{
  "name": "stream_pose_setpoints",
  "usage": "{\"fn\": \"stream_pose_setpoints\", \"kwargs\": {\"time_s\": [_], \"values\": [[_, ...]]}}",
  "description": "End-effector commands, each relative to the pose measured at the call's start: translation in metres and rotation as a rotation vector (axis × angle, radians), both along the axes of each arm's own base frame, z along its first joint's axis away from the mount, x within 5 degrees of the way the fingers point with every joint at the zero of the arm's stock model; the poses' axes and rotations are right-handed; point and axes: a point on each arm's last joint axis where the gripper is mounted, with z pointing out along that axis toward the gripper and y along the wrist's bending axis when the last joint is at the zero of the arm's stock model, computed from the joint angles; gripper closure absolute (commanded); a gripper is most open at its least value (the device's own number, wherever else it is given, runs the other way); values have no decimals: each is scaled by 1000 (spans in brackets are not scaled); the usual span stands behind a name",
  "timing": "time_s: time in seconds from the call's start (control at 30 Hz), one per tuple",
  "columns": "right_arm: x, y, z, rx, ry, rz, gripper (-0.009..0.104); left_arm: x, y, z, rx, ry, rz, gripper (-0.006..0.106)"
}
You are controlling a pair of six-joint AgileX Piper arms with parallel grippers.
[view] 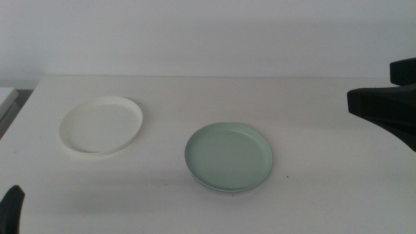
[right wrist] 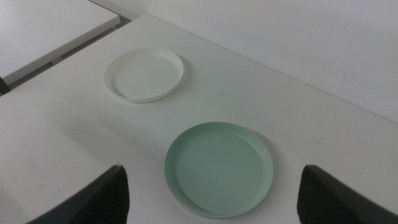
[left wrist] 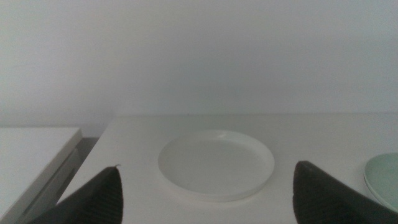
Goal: Stack the three bowls on top of each other.
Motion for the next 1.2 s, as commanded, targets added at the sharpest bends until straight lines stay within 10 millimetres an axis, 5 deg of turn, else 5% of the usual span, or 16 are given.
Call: {"fn": "stream_pose_setpoints", "kwargs": {"time_s": [0.0,0.23,0.3,0.47,0.7,0.9,1.17], "values": [[0,-1,0,6,-12,-5,2,2,0,17,-4,-3,3,7],[0,0,0,7,-11,-5,2,53,-5,102,-118,443,11,7],[-1,0,0,16,-7,-2,2,68,-7,113,-125,613,10,7],[-1,0,0,16,-7,-2,2,106,-10,122,-93,792,-9,7],[-1,0,0,16,-7,-2,2,164,-13,118,-163,587,-9,7],[-1,0,0,16,-7,-2,2,184,-14,118,-221,526,-3,7],[-1,0,0,19,-9,-3,2,233,29,134,-244,786,130,7]]}}
